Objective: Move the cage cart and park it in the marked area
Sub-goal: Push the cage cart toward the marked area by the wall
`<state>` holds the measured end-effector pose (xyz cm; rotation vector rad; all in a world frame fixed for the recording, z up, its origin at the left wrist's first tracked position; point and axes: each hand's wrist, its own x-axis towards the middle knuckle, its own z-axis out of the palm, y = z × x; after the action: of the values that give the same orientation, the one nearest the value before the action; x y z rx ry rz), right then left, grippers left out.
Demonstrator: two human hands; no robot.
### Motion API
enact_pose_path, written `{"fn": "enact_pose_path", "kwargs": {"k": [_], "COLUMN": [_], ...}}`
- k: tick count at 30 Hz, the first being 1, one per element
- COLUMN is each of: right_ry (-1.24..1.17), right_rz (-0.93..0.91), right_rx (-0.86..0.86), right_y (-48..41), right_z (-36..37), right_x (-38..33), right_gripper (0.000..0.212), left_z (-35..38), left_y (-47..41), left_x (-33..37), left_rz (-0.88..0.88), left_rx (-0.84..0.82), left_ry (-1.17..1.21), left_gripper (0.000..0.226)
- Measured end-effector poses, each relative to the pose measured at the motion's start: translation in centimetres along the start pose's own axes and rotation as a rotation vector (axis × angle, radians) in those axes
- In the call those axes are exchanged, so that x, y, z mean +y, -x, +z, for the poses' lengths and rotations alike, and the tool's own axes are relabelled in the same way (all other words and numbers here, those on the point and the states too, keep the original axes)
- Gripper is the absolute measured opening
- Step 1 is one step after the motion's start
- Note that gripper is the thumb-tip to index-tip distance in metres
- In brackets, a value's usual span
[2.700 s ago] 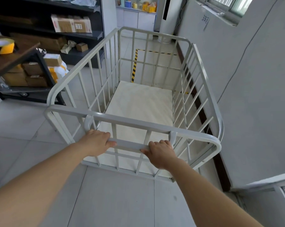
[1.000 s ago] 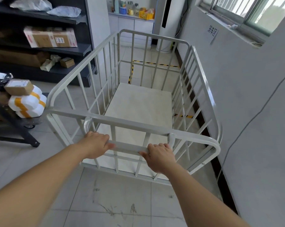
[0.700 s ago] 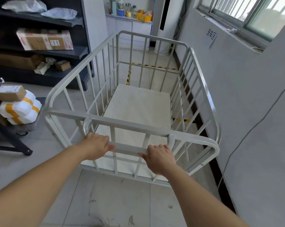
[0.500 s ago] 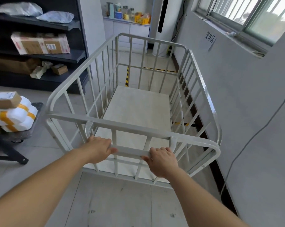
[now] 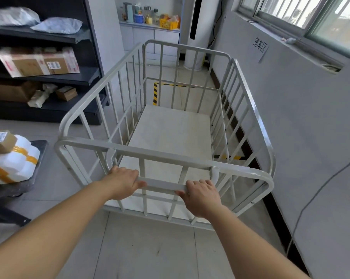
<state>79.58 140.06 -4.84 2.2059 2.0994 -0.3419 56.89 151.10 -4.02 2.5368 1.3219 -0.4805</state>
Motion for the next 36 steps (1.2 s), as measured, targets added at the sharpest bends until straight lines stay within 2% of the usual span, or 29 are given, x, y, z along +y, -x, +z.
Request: {"fn": "enact_pose_path", "kwargs": {"k": [4,15,36], "right_ry": [0.014,0.013,-0.003], "right_rz": [0.029,0.051,0.073], "right_rx": [-0.038,-0.053,-0.046], "right_y": [-2.8,-9.6,-26.2], "right_z": [-0.4,-2.1,-6.2], "right_x": [-0.5,-1.3,1.6], "right_gripper": [0.06,0.06,0.057], "left_z": [-1.1,-3.1,-10.4], "left_y": [-2.1,-8.5,-23.4], "left_x": [-1.9,-7.0,-12.9], "left_rz": [0.014,0.044,0.054], "left_rx": [-0.015,-0.004,0.016], "left_ry": [0.004,-0.028,-0.057], "left_gripper": [0.043,0.042,0.038]}}
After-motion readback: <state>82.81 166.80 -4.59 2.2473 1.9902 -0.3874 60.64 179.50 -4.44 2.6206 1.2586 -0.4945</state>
